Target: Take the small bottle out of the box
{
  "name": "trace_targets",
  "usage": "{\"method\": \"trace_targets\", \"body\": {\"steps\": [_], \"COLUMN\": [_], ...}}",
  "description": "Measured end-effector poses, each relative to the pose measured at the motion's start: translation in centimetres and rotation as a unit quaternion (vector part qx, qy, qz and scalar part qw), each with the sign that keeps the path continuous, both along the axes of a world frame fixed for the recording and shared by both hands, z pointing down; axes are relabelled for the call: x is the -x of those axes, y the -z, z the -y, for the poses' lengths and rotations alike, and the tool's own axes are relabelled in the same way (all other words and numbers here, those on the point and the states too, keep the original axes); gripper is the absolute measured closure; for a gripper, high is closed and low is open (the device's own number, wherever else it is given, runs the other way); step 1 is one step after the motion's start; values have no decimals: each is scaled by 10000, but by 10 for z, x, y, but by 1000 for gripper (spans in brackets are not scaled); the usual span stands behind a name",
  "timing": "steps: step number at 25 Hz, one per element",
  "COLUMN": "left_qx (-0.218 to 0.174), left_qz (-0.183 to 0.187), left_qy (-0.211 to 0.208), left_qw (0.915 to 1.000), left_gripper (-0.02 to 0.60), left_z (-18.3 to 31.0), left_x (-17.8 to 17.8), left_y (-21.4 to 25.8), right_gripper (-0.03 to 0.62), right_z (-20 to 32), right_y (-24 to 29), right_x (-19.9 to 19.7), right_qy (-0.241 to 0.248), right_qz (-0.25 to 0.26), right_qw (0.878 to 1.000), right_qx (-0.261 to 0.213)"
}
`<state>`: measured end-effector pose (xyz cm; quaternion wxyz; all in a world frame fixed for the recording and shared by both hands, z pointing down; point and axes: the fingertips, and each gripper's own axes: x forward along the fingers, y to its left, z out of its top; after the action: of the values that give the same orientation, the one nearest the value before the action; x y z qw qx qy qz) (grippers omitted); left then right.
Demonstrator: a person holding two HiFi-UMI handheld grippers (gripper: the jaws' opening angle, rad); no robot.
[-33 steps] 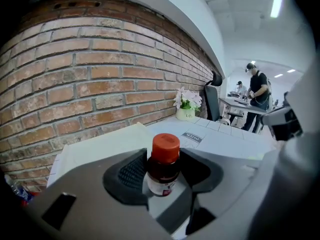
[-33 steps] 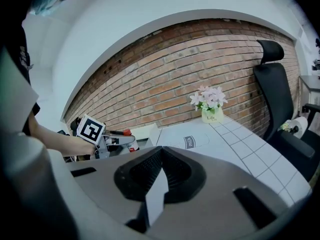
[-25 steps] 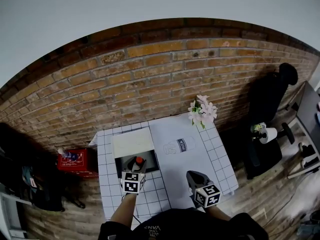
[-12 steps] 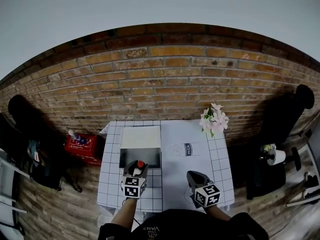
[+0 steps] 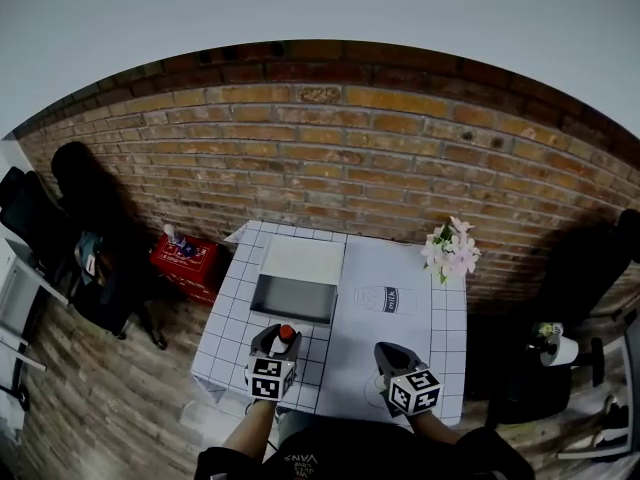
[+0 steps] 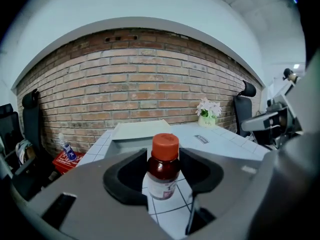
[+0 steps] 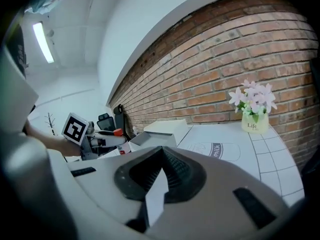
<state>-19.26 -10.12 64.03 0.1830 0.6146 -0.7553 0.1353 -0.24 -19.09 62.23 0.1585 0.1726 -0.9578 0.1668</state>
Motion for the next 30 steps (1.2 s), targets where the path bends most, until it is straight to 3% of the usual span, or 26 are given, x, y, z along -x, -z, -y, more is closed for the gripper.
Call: {"method": "trace_targets", "body": {"steps": [11, 30], "left_qx": [-95, -113], "left_qz": [-115, -175], "left_qy": [266, -90], "left_qw": [9995, 9997], "left_gripper": [374, 374], "left_z": [-40, -100], "left_x": [-13, -32], "left_y": [1, 13], "right_gripper": [595, 595], "right_z": [-27, -93], "right_y": [-3, 5], "right_x": [5, 1], "right_qy": [254, 62], "right_qz": [26, 14], "right_qw": [9997, 10000], "right_qx": [-28, 9]}}
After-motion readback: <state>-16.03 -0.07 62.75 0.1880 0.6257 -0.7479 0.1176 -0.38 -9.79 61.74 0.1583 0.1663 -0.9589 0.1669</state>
